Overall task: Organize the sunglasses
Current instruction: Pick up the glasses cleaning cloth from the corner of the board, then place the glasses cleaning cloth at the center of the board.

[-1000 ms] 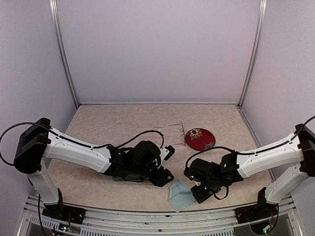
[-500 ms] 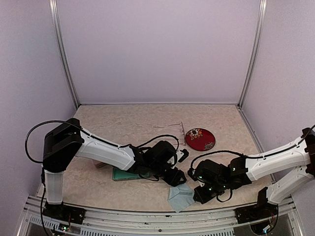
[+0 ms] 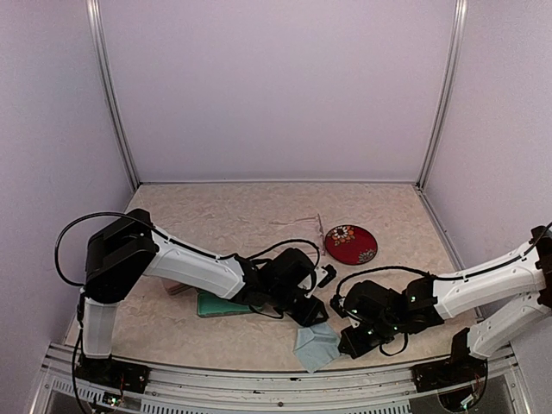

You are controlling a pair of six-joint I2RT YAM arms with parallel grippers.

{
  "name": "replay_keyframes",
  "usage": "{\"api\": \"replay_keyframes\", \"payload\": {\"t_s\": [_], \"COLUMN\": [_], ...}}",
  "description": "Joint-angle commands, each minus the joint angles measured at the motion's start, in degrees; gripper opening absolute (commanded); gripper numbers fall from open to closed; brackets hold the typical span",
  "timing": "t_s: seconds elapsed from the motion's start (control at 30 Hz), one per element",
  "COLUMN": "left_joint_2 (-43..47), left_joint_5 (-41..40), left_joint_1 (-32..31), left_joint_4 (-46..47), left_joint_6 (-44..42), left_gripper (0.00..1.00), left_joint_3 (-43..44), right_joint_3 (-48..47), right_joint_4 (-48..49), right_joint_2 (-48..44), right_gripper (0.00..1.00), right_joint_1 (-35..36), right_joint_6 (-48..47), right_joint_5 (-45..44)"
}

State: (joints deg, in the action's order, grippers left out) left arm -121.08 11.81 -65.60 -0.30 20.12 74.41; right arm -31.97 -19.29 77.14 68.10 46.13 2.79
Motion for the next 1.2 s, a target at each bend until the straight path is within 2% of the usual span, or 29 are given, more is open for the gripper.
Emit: {"api": "replay_keyframes", "payload": {"t_s": [0.0, 0.4, 0.8, 1.17], "left_joint_2": [-0.31, 0.78, 12.45, 25.14], "left_joint_5": [1.45, 2.78, -0.66, -7.39], "left_joint_1": [0.17, 0.55, 1.37, 2.05], "left_joint_4": [-2.04, 1.00, 5.90, 5.49], "left_joint_6": [-0.52, 0.50, 0.75, 4.24], "left_gripper": [0.27, 0.00, 0.00, 0.00], "left_joint_3": [0.48, -0.89, -9.24, -19.45], "right_joint_3": [1.24, 0.28, -5.49, -16.23], "right_joint_4": [-1.37, -2.44, -5.69, -8.41], "right_joint_2": [-0.15, -0.20, -2.91, 3.39], "right_gripper": [0.08, 0.00, 0.00, 0.00], "right_joint_1": [-0.24, -0.33, -3.20, -4.44], "right_joint_6": [0.24, -0.58, -7.24, -17.25], "right_joint_5": [0.64, -0.76, -2.60, -4.48]}}
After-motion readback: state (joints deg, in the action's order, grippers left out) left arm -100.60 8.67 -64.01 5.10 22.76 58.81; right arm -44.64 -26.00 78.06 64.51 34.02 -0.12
